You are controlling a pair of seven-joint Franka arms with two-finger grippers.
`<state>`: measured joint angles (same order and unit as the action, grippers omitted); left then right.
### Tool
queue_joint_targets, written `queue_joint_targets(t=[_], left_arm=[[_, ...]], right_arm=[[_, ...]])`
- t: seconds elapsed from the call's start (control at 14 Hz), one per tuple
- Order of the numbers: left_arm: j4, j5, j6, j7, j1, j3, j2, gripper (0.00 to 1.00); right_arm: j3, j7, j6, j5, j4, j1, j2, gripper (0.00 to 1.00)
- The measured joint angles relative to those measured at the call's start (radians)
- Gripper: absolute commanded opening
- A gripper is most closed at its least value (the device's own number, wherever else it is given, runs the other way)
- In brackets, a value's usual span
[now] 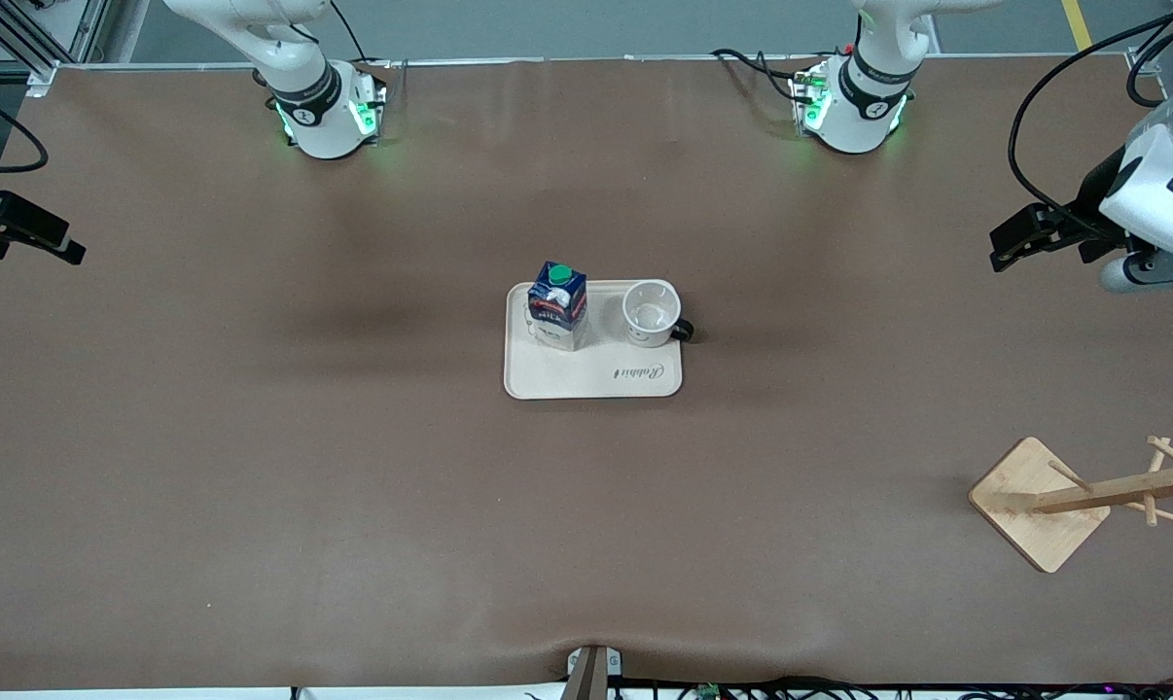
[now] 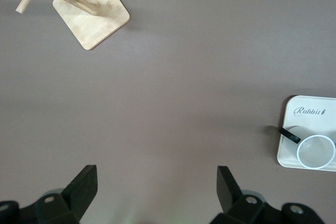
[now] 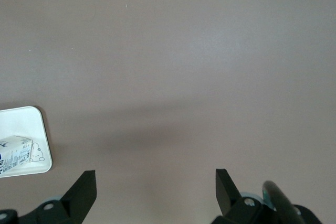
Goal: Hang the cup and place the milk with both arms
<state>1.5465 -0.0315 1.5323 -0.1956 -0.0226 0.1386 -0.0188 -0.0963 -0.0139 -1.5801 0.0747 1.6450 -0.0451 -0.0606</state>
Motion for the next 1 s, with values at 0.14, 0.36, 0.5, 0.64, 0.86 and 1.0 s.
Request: queue_joint_targets(t=[0.14,0.36,0.5,0.64,0.86,1.0], left_arm=[[0.000,0.000,0.000,0.000,0.000,0.000,0.000,1.00],[0.000,0.000,0.000,0.000,0.000,0.000,0.000,1.00],[0.000,0.000,0.000,0.000,0.001,0.000,0.000,1.00],[0.000,0.000,0.000,0.000,0.004,0.001,-0.003,1.00],[0.000,0.000,0.000,0.000,0.004,0.001,-0.016,1.00],[0.000,0.000,0.000,0.000,0.003,0.001,-0.029,1.00]], right_arm=[[0.000,0.000,0.000,0.000,0.000,0.000,0.000,1.00],[0.000,0.000,0.000,0.000,0.000,0.000,0.000,1.00],[0.000,0.000,0.000,0.000,0.000,0.000,0.000,1.00],[0.000,0.000,0.000,0.000,0.000,0.000,0.000,1.00],[0.000,0.000,0.000,0.000,0.000,0.000,0.000,1.00],[0.000,0.000,0.000,0.000,0.000,0.000,0.000,1.00]])
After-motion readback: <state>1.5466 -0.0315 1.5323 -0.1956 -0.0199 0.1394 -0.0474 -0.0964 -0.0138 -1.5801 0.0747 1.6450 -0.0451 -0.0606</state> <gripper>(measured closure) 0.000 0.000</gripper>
